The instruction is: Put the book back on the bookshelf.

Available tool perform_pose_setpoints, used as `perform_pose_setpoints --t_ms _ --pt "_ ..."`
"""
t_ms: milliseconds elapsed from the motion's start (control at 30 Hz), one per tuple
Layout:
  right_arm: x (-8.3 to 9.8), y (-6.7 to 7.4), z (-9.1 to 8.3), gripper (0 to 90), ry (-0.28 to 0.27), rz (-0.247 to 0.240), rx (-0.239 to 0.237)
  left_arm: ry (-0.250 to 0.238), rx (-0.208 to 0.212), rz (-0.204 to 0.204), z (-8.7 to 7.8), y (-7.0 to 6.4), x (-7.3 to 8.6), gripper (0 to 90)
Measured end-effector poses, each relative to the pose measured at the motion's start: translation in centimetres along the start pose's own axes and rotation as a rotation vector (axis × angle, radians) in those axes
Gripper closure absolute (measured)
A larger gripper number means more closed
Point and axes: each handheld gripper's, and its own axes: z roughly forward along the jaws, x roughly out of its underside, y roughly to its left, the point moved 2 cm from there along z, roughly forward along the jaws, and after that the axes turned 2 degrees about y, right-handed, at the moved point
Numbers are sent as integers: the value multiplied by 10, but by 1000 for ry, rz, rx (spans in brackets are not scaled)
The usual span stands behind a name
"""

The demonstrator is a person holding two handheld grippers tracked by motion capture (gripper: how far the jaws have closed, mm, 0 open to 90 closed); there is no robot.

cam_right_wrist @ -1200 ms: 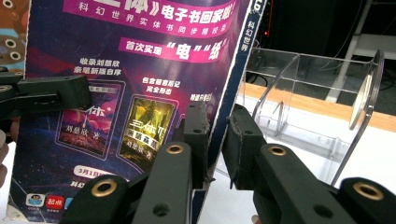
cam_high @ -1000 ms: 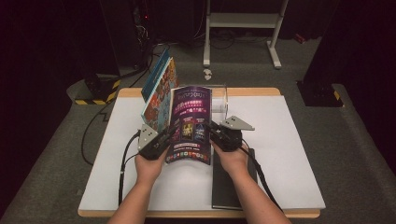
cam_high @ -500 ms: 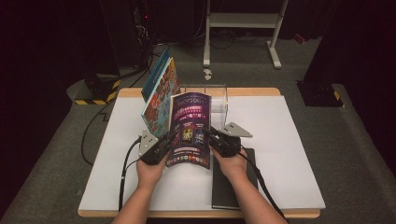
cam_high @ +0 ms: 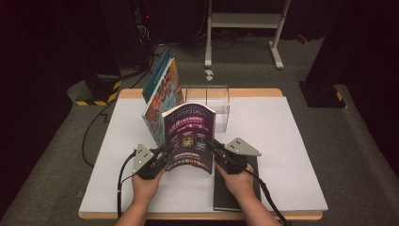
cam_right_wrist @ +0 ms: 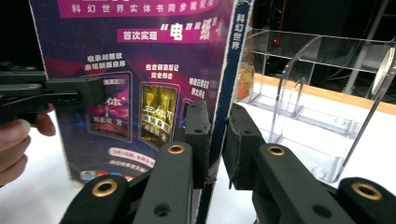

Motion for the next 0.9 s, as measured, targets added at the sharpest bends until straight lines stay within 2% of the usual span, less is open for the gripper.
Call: perform_pose_setpoints --t_ms 233,333,400,500,600,667,800,900 --pt "11 13 -17 774 -14 -5 -26 -7 7 -9 -22 0 9 716" --pt "15 16 -20 747 -12 -12 -27 -15 8 11 -28 -2 12 676" --pt "16 16 -21 679 -1 -19 -34 -20 0 26 -28 -4 13 624" --pt "14 15 -20 571 17 -27 -63 -24 -4 26 -28 -3 14 567" --pt "12 14 -16 456 25 -30 -86 -20 -14 9 -26 -1 15 523" --pt "9 12 -13 424 20 -26 -101 -13 -19 -4 -25 2 15 490" --pt "-1 10 -10 420 -1 -33 -136 -1 -29 -20 -23 6 15 458" --pt "-11 12 -10 368 -16 -41 -150 3 -34 -33 -22 9 15 443"
